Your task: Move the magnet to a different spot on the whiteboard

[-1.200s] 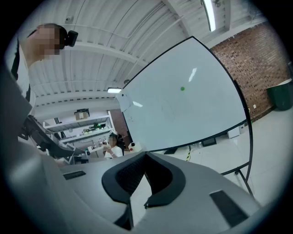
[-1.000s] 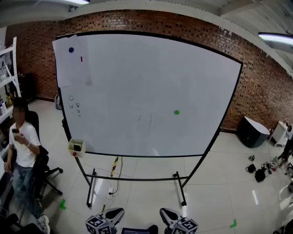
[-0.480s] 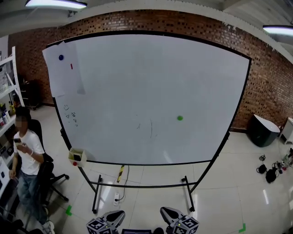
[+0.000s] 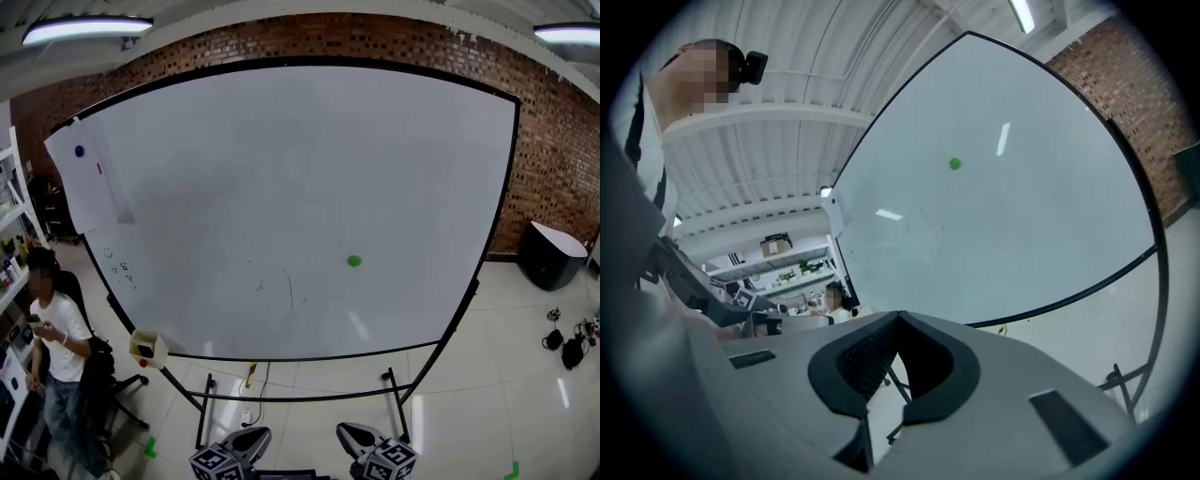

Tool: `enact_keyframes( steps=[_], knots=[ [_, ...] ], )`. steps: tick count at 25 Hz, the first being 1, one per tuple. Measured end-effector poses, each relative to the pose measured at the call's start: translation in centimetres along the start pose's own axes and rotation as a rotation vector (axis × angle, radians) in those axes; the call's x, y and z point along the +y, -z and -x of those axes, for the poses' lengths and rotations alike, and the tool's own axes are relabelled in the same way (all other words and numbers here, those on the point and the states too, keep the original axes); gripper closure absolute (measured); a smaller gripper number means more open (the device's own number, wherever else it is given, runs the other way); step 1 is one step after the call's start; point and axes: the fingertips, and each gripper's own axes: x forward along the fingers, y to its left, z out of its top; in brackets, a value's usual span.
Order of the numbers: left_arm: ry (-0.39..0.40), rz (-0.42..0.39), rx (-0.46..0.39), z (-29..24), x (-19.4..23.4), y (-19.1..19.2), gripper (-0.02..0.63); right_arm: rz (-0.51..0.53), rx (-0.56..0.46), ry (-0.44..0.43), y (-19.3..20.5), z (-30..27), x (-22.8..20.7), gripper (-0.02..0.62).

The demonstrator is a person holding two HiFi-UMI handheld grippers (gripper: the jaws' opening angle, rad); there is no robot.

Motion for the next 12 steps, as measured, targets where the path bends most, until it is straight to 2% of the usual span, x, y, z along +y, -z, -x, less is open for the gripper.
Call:
enact_keyframes(
  steps=[7, 12],
  knots=[
    [-0.005, -0.02, -0.004, -6.0, -0.1, -1.4, 0.578, 0.005, -0.023, -0.028, -2.5, -1.3, -6.3, 0.588],
    [-0.021, -0.036, 0.002, -9.7, -0.1, -2.1, 0.578, 0.004, -0.02, -0.064, -4.1, -1.5, -8.9, 0.588]
  ],
)
